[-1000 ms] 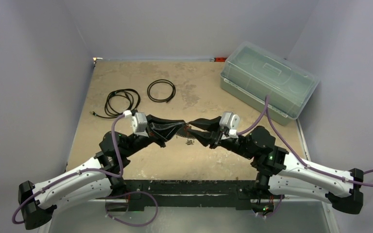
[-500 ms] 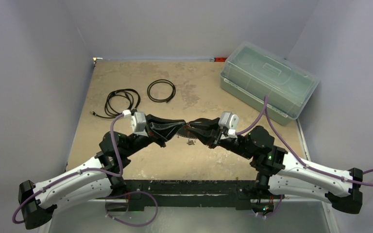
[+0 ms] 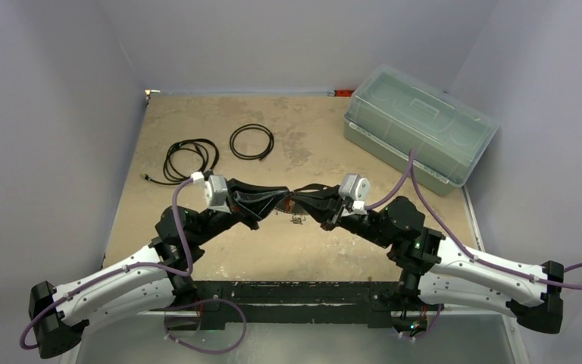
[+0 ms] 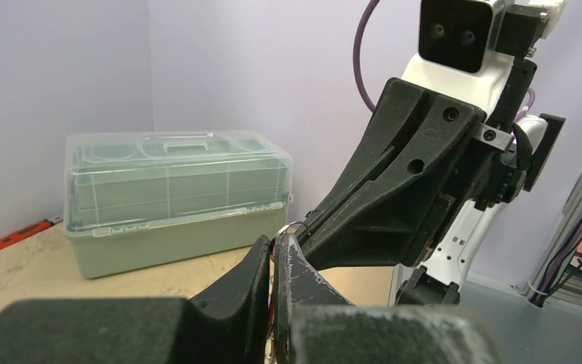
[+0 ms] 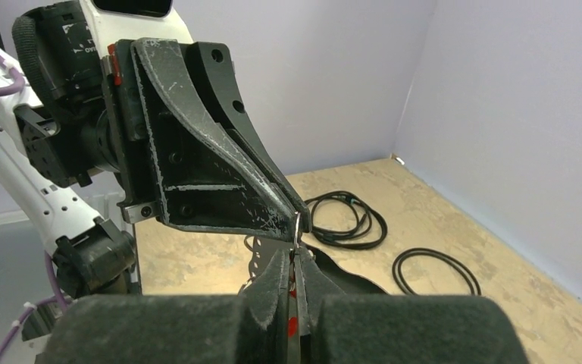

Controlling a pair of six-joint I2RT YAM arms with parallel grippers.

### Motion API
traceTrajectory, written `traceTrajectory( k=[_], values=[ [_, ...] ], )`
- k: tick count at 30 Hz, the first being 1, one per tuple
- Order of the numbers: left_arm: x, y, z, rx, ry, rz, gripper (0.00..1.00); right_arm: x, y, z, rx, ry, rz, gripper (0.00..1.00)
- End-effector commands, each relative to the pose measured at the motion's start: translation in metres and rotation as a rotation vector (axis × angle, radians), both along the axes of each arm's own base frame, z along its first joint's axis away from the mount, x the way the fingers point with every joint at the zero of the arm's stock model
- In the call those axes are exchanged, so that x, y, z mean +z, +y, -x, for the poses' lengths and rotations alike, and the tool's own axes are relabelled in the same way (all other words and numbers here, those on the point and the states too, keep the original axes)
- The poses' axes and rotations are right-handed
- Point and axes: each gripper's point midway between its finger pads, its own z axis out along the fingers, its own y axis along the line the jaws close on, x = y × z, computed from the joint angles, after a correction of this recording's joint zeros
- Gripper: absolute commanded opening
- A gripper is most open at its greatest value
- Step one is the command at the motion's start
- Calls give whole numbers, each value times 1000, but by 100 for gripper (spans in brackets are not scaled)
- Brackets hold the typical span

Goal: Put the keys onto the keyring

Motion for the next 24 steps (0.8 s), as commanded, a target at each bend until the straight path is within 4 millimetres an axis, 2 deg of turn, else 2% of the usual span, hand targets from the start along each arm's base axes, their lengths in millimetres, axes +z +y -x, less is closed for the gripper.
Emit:
traceTrajectory(
  k=[1, 9, 10, 13, 16, 20, 24],
  values=[
    [25, 4, 12, -45, -42, 89, 0, 8, 1, -3, -9, -16, -30, 0],
    [17, 6, 8, -10, -46, 37, 0, 8, -6, -3, -27, -14, 5, 0],
    [16, 6, 7, -3, -47, 21, 4, 7, -6, -3, -27, -12, 15, 0],
    [14, 8, 5, 15, -48, -24, 26, 7, -9, -3, -31, -7, 29, 0],
    [13, 10, 4, 33, -58, -79, 40, 7, -11, -3, -37, 1, 43, 0],
    [11, 14, 3, 60, -88, -184, 52, 4, -12, -4, -44, 14, 67, 0],
    [14, 16, 4, 59, -149, -320, 54, -1, -15, -9, -77, 34, 103, 0]
  ],
)
